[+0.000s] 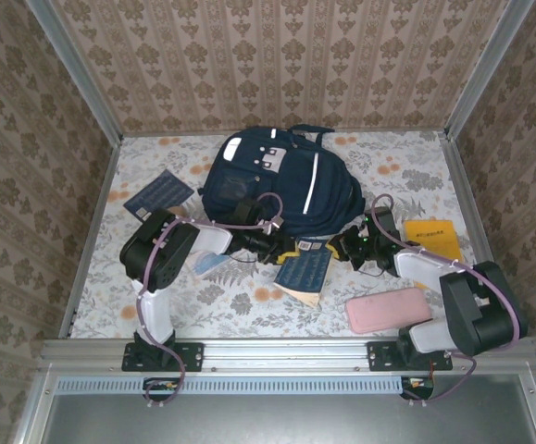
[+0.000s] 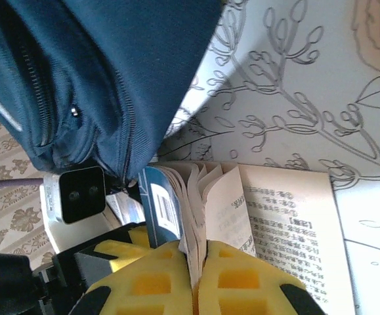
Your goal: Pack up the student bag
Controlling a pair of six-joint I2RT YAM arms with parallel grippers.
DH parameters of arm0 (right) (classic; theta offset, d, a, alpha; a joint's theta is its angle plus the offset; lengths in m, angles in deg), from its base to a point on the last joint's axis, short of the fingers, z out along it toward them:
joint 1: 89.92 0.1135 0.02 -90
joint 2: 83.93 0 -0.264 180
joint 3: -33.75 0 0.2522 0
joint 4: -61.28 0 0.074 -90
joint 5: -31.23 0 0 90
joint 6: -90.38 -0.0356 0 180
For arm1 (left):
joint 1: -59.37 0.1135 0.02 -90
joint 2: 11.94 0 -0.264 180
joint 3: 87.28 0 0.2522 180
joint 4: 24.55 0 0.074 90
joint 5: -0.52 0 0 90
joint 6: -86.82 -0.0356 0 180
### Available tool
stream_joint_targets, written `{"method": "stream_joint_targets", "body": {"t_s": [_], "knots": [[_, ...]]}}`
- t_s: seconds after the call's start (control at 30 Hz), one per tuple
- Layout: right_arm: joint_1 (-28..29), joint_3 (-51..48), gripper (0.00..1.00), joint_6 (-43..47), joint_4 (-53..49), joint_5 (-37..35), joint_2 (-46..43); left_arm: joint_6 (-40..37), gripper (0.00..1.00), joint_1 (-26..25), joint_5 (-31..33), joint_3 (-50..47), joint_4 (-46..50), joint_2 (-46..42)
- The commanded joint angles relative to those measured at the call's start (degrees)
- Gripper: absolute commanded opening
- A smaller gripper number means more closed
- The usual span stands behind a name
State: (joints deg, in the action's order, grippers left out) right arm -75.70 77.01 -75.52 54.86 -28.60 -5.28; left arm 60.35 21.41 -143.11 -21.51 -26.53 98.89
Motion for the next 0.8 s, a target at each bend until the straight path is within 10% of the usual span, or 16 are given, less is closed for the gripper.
{"method": "stream_joint_targets", "body": {"t_s": [0.0,0.1,0.37,0.77], "knots": [[1.2,0.2,0.00,-0.6,-2.4,-0.6,-2.9,-0.2,0.15,-0.2,-2.7,0.2,-0.2,-4.0],[1.7,1.4,0.03,1.2,-6.2,-2.1,-5.1,-3.6,0.08,0.2,-1.6,0.3,5.4,-7.6],[2.0,9.8,0.60,13.8,-20.0,-5.2,-8.8,-15.7,0.00,2.6,3.0,5.1,24.4,-19.5],[2.2,31.2,0.65,35.8,-35.1,-7.7,-12.2,-45.7,0.00,4.9,22.3,21.1,46.5,-27.8]]}}
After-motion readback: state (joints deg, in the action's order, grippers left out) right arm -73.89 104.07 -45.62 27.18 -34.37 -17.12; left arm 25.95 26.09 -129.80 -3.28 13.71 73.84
